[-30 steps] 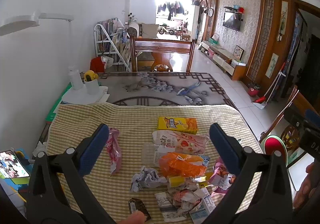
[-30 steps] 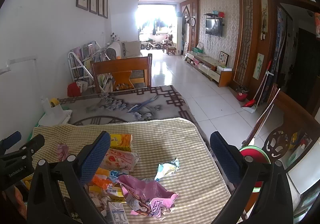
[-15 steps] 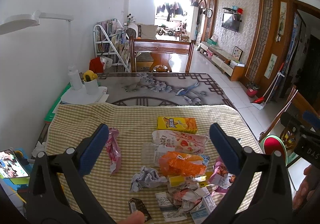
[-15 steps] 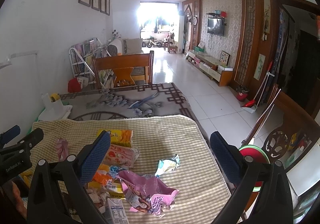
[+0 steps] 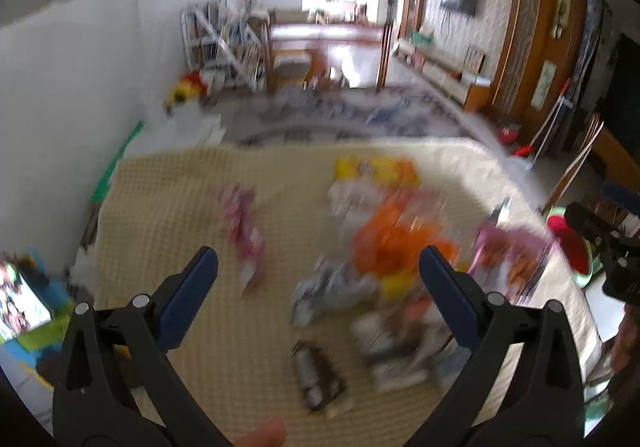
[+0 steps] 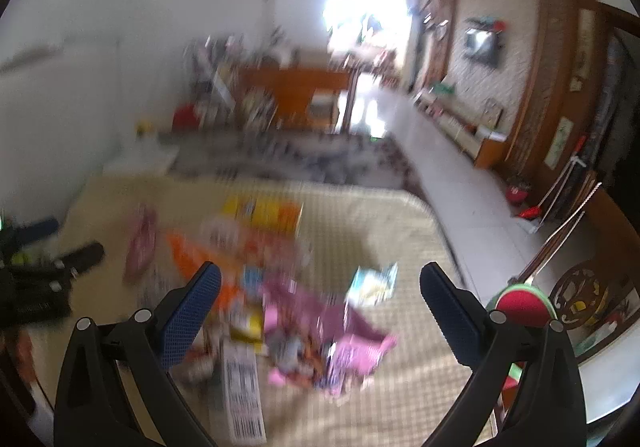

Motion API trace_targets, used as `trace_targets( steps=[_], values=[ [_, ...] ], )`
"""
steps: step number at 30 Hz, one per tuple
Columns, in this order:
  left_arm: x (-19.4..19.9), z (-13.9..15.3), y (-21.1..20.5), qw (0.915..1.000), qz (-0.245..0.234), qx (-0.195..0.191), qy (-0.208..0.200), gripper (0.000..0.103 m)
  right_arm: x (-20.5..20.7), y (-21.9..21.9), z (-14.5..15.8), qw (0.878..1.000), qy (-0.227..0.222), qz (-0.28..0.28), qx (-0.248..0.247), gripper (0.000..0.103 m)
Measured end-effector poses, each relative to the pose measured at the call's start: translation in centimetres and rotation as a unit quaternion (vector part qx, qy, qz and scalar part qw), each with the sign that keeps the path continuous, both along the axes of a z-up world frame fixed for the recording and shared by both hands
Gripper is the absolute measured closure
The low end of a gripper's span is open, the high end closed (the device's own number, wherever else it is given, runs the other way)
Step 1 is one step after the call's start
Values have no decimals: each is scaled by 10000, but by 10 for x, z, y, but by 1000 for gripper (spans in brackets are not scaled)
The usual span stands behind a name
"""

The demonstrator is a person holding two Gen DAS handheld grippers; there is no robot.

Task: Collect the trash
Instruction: 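Grasp the brown drink carton with the left tool while the right tool grasps the white milk carton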

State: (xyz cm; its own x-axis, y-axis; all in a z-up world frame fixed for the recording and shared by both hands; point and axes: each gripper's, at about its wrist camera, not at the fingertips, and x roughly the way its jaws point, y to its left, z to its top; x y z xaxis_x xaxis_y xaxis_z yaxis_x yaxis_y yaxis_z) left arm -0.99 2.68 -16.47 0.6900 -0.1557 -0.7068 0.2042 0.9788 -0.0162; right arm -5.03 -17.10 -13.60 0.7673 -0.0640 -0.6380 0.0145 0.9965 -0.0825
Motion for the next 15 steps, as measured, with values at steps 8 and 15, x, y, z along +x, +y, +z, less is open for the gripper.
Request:
trace_targets(
  steps=[8,15],
  values=[
    [-21,-80,34,9885,-136,-183,1496,25,-2,13,-81,9838,1591,594,569,7],
    [-5,-113,32,9778,-47,-631,2000,45,1,19,-121,9597,2335,815,1333,27]
  ],
)
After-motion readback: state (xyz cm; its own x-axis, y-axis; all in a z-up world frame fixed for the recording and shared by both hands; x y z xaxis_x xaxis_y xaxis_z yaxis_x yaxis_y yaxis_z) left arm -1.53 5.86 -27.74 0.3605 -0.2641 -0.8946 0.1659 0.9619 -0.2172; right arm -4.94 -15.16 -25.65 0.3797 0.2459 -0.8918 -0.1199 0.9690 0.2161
